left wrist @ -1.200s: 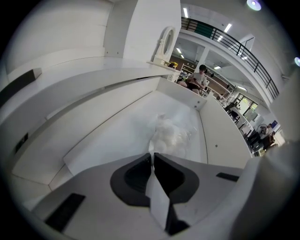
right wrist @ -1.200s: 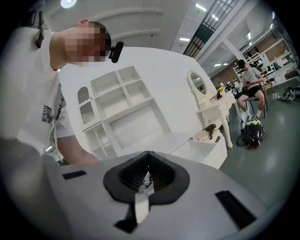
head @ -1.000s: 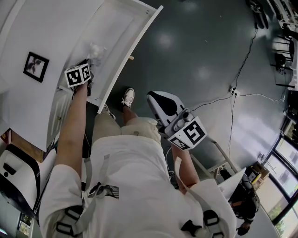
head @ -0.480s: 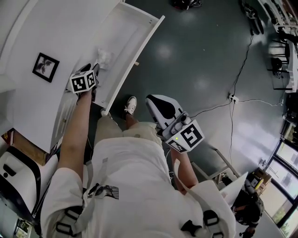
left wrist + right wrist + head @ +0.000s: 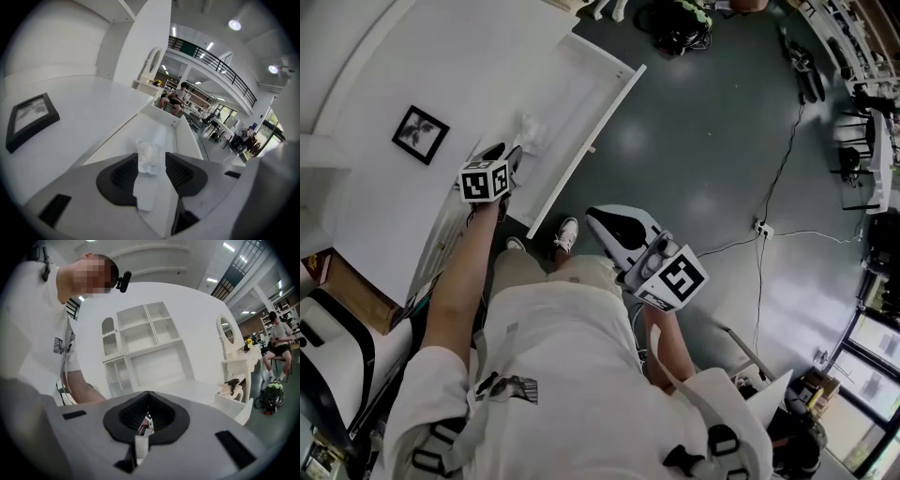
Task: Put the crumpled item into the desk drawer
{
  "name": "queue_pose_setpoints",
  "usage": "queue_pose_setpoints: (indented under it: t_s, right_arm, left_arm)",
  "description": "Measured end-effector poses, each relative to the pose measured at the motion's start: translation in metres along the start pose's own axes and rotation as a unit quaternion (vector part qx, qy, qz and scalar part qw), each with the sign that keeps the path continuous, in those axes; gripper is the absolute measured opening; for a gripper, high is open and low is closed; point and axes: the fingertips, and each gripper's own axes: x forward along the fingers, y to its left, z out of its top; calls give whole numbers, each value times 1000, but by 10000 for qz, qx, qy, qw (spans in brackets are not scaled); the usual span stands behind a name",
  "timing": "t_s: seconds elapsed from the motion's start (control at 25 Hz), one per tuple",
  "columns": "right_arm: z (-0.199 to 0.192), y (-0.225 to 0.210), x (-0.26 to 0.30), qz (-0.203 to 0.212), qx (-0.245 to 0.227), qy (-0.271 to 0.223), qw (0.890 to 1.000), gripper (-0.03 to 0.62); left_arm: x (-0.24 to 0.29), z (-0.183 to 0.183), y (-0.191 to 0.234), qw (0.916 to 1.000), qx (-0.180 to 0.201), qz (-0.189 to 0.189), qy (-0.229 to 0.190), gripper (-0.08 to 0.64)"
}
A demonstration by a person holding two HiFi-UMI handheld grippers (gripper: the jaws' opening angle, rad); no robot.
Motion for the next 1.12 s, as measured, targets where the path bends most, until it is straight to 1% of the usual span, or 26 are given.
queue_pose_setpoints:
  t_s: [0.04, 0.16, 0.2, 0.32, 0.36, 0.48, 0.6, 0.64, 0.72, 0.8, 0.96, 1.12]
  right_arm:
    - [5, 4, 2, 40, -68, -73, 9999, 11]
    - [22, 8, 10, -18, -345, -273, 9990, 11]
    - [26, 9, 12, 2, -328, -346, 9989, 11]
    - [38, 12, 21, 138, -11, -605, 9981, 11]
    - [41, 12, 23, 116, 10, -639, 9979, 11]
    - [48, 16, 27, 19, -159, -615, 9980, 11]
    - [50, 22, 31, 32, -255, -592, 9979, 11]
    - [50, 23, 33, 39, -275, -562, 9980, 11]
    - [50, 27, 36, 57, -289, -492, 9984, 11]
    - [52, 33, 36, 57, -273, -458, 9986, 11]
    - [56, 37, 34, 15, -252, -440, 9987, 11]
    - [62, 34, 35, -17, -250, -451, 9987, 11]
  left_arm:
    - [-6, 3, -3, 10000, 49, -25, -64, 175]
    - [-30, 18, -7, 9991, 264, -19, -323, 173]
    - [-38, 24, -7, 9986, 318, -14, -417, 173]
    - [-69, 42, -3, 9962, 372, 50, -789, 167]
    - [-81, 50, 0, 9947, 354, 89, -958, 161]
    - [-116, 74, 3, 9887, 348, 194, -1448, 132]
    - [-144, 91, 2, 9825, 481, 256, -1782, 87]
    - [-153, 95, 1, 9805, 539, 251, -1873, 63]
    - [-171, 101, -2, 9772, 646, 216, -2009, 34]
    - [-188, 103, -7, 9752, 705, 186, -2087, 21]
    - [-214, 105, -12, 9721, 735, 221, -2218, 20]
    - [-234, 121, -18, 9668, 735, 258, -2435, 20]
